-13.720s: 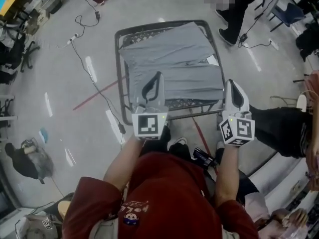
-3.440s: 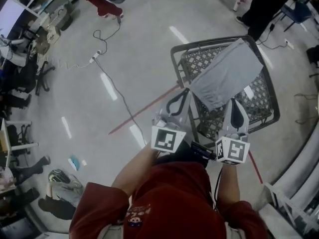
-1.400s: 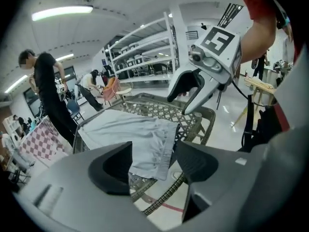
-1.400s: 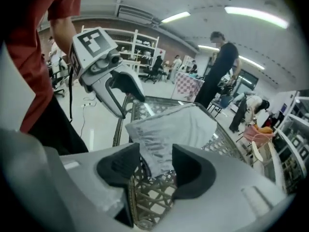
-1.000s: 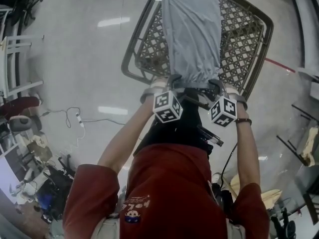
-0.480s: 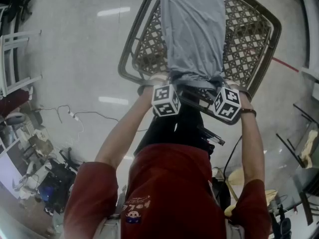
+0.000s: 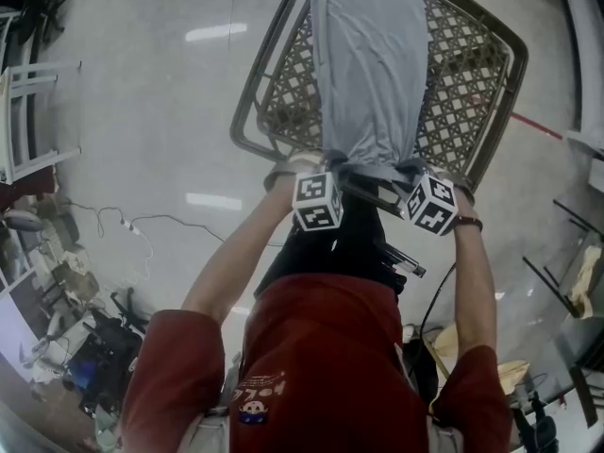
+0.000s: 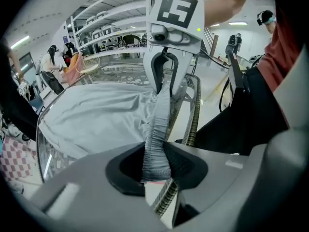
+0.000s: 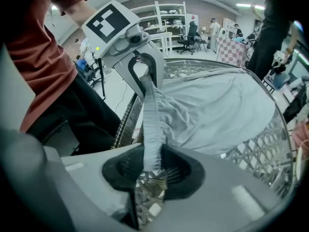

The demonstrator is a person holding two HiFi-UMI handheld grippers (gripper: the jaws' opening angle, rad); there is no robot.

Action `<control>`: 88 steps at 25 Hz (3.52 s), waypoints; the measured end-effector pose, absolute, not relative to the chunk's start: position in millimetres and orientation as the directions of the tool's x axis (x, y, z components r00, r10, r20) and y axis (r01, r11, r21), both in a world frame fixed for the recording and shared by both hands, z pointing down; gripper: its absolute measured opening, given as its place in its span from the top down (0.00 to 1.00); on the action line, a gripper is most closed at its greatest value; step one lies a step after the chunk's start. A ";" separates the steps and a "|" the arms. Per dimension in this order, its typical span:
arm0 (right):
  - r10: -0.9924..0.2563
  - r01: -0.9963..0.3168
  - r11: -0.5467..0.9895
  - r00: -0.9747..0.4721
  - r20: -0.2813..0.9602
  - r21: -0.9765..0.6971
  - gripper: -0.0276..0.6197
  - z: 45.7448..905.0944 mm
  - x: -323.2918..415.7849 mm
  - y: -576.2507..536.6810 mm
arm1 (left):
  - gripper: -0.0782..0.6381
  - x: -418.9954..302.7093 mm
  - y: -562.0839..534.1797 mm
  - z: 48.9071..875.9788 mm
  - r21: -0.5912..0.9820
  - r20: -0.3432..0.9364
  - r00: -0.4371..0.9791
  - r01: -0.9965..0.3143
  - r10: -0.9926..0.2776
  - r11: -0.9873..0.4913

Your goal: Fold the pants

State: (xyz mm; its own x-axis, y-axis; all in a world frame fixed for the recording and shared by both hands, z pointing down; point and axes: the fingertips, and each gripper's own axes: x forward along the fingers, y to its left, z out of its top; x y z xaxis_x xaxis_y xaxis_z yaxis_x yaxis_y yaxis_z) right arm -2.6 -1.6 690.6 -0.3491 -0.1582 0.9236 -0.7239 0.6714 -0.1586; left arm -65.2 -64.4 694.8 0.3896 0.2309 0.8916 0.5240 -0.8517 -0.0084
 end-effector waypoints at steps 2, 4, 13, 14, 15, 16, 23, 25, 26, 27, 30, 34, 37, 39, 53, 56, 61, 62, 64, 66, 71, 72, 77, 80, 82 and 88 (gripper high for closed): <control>-0.149 -0.722 0.672 -0.352 0.924 -0.166 0.79 690.0 -13.3 7.9 | 0.74 -76.2 -55.2 696.1 -0.001 0.893 0.382 0.529 0.237 -0.848; -0.140 -0.721 0.671 -0.355 0.924 -0.175 0.79 687.4 -24.8 17.1 | 0.75 -86.1 -46.9 694.8 -0.001 0.892 0.383 0.536 0.242 -0.844; -0.138 -0.733 0.654 -0.359 0.923 -0.187 0.80 676.5 -79.9 66.7 | 0.75 -137.6 -1.7 685.3 0.022 0.894 0.358 0.565 0.269 -0.825; -0.148 -0.739 0.649 -0.355 0.923 -0.180 0.80 675.6 -84.2 68.8 | 0.75 -142.4 0.8 684.0 0.019 0.894 0.359 0.567 0.268 -0.824; -0.160 -0.747 0.642 -0.351 0.923 -0.173 0.80 674.1 -87.1 70.2 | 0.75 -145.7 2.5 682.2 0.016 0.894 0.361 0.567 0.266 -0.824; -0.173 -0.756 0.633 -0.347 0.922 -0.166 0.81 671.6 -87.7 70.6 | 0.75 -146.8 3.1 679.8 0.012 0.893 0.365 0.566 0.263 -0.825; -0.269 -0.791 0.605 -0.310 0.912 -0.090 0.82 639.1 -60.3 36.7 | 0.75 -119.0 -29.7 647.2 -0.036 0.884 0.408 0.543 0.226 -0.839; -0.294 -0.793 0.605 -0.297 0.908 -0.064 0.82 627.9 -47.3 21.7 | 0.75 -107.4 -44.0 638.6 -0.054 0.885 0.418 0.535 0.208 -0.843; -0.306 -0.795 0.605 -0.293 0.906 -0.052 0.82 622.3 -40.1 13.8 | 0.75 -100.8 -51.2 633.7 -0.061 0.884 0.422 0.530 0.201 -0.846; -0.320 -0.796 0.604 -0.290 0.902 -0.042 0.82 616.8 -32.6 5.8 | 0.76 -93.5 -58.1 628.6 -0.067 0.883 0.427 0.526 0.195 -0.848; -0.357 -0.802 0.596 -0.288 0.888 -0.020 0.82 601.4 -8.9 -17.2 | 0.76 -71.2 -78.2 617.1 -0.080 0.880 0.439 0.510 0.180 -0.856; -0.386 -0.810 0.587 -0.293 0.875 -0.012 0.82 591.0 20.9 -47.3 | 0.76 -42.6 -106.6 609.5 -0.102 0.877 0.456 0.482 0.150 -0.870; -0.397 -0.816 0.578 -0.294 0.870 -0.012 0.82 587.0 42.0 -69.0 | 0.76 -21.6 -129.0 607.3 -0.111 0.878 0.461 0.466 0.133 -0.878; -0.408 -0.822 0.569 -0.301 0.862 -0.018 0.82 585.6 54.9 -83.0 | 0.76 -7.7 -143.8 606.2 -0.112 0.878 0.461 0.456 0.127 -0.883; -0.421 -0.842 0.535 -0.342 0.840 -0.075 0.82 609.4 150.2 -190.6 | 0.75 83.7 -247.4 631.6 -0.106 0.890 0.447 0.390 0.088 -0.915; -0.417 -0.843 0.530 -0.358 0.835 -0.097 0.82 616.5 168.2 -214.7 | 0.75 101.4 -271.2 639.7 -0.093 0.895 0.437 0.373 0.086 -0.923; -0.399 -0.846 0.513 -0.384 0.833 -0.144 0.82 634.3 190.3 -249.9 | 0.75 124.0 -306.6 656.2 -0.086 0.911 0.405 0.363 0.074 -0.928; -0.397 -0.846 0.511 -0.392 0.830 -0.155 0.82 639.7 191.7 -254.3 | 0.75 125.2 -310.2 661.7 -0.078 0.915 0.396 0.356 0.075 -0.931; -0.388 -0.845 0.504 -0.406 0.828 -0.178 0.82 651.8 194.6 -260.1 | 0.75 127.4 -315.4 673.5 -0.062 0.921 0.381 0.342 0.078 -0.938; -0.380 -0.849 0.493 -0.408 0.830 -0.192 0.82 663.3 198.1 -261.8 | 0.74 130.6 -318.6 683.7 -0.057 0.923 0.376 0.329 0.075 -0.943; -0.431 -0.871 0.467 -0.376 0.821 -0.153 0.78 672.8 206.7 -267.0 | 0.65 135.5 -328.5 692.8 -0.121 0.916 0.400 0.297 0.009 -0.947; -0.437 -0.872 0.468 -0.369 0.820 -0.143 0.78 671.9 208.5 -267.0 | 0.63 137.2 -331.6 691.5 -0.140 0.911 0.413 0.288 -0.009 -0.947; -0.452 -0.876 0.466 -0.357 0.818 -0.125 0.77 668.7 216.5 -268.0 | 0.60 146.3 -345.1 682.6 -0.215 0.878 0.472 0.241 -0.079 -0.947; -0.467 -0.883 0.452 -0.356 0.810 -0.128 0.77 668.5 222.5 -272.7 | 0.60 150.6 -348.8 678.8 -0.226 0.869 0.486 0.230 -0.089 -0.947; -0.473 -0.886 0.442 -0.362 0.803 -0.139 0.77 668.6 225.1 -276.3 | 0.60 151.0 -351.2 677.6 -0.219 0.867 0.491 0.222 -0.086 -0.950; -0.508 -0.900 0.401 -0.373 0.776 -0.170 0.77 672.5 228.5 -285.3 | 0.58 151.7 -358.6 673.2 -0.209 0.854 0.513 0.189 -0.085 -0.960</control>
